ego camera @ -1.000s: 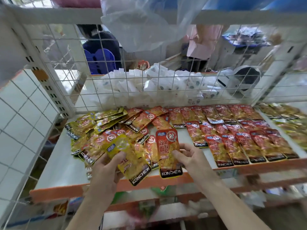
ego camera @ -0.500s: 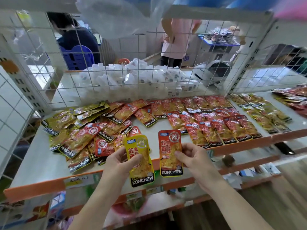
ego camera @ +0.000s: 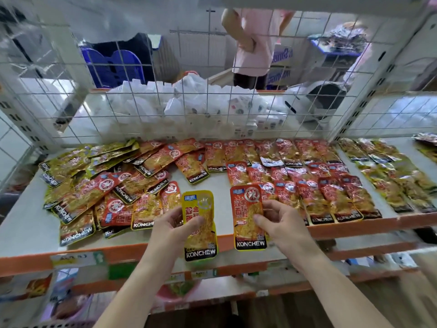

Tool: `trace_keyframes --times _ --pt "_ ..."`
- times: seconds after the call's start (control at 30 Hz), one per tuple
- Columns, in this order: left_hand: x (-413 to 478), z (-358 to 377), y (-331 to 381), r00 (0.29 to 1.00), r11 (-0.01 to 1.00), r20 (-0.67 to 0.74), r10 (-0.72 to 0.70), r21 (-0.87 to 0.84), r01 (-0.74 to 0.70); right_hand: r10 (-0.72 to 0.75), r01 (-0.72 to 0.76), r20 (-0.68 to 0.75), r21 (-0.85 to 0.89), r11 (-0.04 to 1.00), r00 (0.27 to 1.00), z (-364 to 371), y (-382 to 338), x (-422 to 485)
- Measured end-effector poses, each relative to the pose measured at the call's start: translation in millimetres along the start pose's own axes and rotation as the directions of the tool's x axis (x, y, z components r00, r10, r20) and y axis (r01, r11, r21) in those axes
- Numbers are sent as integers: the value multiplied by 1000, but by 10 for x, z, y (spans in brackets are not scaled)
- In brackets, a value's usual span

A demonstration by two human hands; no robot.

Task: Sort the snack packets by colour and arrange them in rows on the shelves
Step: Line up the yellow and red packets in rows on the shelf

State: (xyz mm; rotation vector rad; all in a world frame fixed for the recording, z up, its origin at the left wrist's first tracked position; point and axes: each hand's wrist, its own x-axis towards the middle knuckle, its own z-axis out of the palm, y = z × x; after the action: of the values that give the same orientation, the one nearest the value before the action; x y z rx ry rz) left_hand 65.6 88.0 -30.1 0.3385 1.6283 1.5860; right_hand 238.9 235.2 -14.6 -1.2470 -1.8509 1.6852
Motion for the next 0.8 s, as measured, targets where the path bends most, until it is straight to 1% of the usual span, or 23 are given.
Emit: trace_keyframes --times 0.17,0.23,0.33,0.43,0.63,0.8 --pt "39 257 -19 999 1000 -29 -20 -14 20 -4 6 30 -67 998 1000 -202 39 148" --pt "71 297 -25 999 999 -41 -31 -19 30 -4 7 24 -112 994 1000 -230 42 203" --pt "139 306 -16 998 999 -54 -27 -22 26 3 2 36 -132 991 999 -209 53 267" --pt "228 295 -45 999 1000 -27 -22 10 22 6 -4 11 -177 984 1000 -183 96 326" --pt "313 296 -41 999 1000 32 1 17 -1 25 -32 -34 -219 975 999 -144 159 372" --pt "311 302 -69 999 998 54 2 -68 1 16 -19 -16 -218 976 1000 -172 106 399"
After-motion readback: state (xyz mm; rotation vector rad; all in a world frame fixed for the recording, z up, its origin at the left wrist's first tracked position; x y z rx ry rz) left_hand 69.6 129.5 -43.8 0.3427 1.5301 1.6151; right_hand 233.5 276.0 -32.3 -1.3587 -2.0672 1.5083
